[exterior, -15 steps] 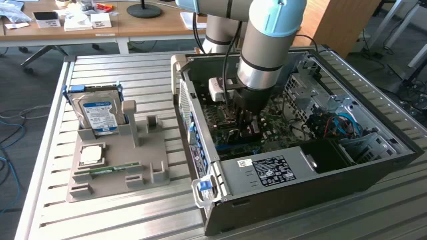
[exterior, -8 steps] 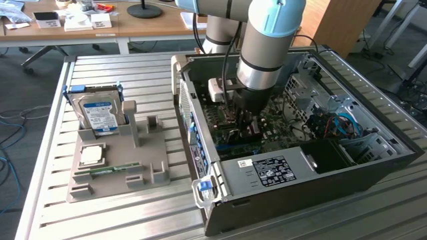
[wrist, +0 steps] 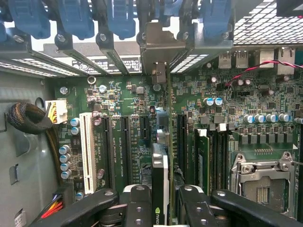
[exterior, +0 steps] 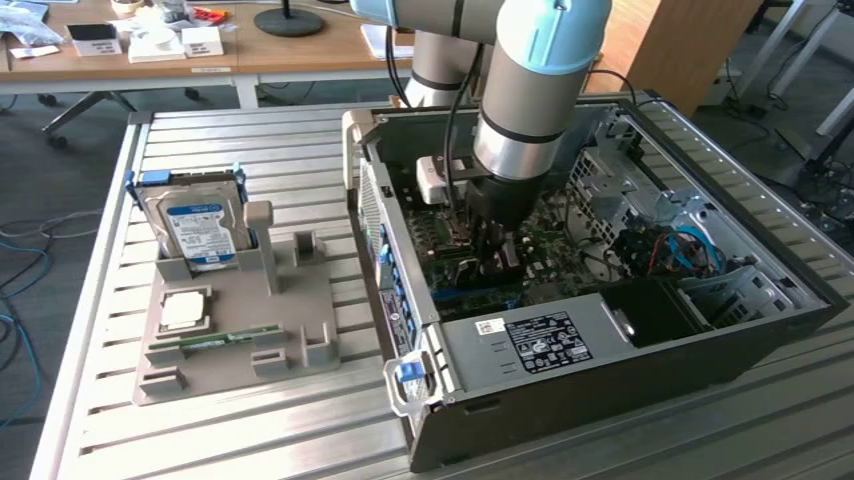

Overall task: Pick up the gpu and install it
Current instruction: 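Insert the gpu into the slot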

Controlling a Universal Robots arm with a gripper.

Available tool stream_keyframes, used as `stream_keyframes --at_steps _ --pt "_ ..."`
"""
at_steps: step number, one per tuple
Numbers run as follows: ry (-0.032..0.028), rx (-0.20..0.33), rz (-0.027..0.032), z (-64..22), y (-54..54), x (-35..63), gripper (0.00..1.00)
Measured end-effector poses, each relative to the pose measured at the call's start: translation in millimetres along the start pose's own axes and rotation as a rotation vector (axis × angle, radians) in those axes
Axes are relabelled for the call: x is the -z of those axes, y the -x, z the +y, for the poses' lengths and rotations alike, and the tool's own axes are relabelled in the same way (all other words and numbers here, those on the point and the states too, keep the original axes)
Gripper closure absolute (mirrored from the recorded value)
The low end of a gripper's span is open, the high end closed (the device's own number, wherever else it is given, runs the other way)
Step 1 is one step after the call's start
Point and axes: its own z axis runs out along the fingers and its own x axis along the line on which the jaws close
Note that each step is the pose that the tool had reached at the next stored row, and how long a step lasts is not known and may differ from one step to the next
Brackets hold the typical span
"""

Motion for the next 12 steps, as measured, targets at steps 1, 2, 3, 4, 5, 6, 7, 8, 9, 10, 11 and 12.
stream_keyframes --at_steps 1,2,3,4,5,6,7,8,9,10,11,12 --pt "0.0 0.0 0.0001 0.0 0.0 0.0 0.73" --pt "0.0 0.0 0.0001 0.0 0.0 0.0 0.73" --pt "0.0 0.0 0.0001 0.0 0.0 0.0 0.73" --pt "0.0 0.0 0.0 0.0 0.0 0.0 0.73" --pt "0.0 0.0 0.0001 0.0 0.0 0.0 0.73" --pt "0.0 0.0 0.0 0.0 0.0 0.0 0.73" --pt "0.0011 -0.001 -0.0009 0.3 0.1 -0.2 0.73" --pt "0.0002 -0.001 -0.0012 0.6 0.0 -0.5 0.73" --pt "-0.0005 -0.001 -0.0009 0.4 0.0 -0.4 0.67" --pt "0.0 0.0 0.0 0.2 0.0 0.0 0.67" --pt "-0.0001 0.0 -0.0002 0.0 0.0 -0.1 0.6" --pt "-0.0001 0.0 -0.0001 0.0 0.0 -0.1 0.6"
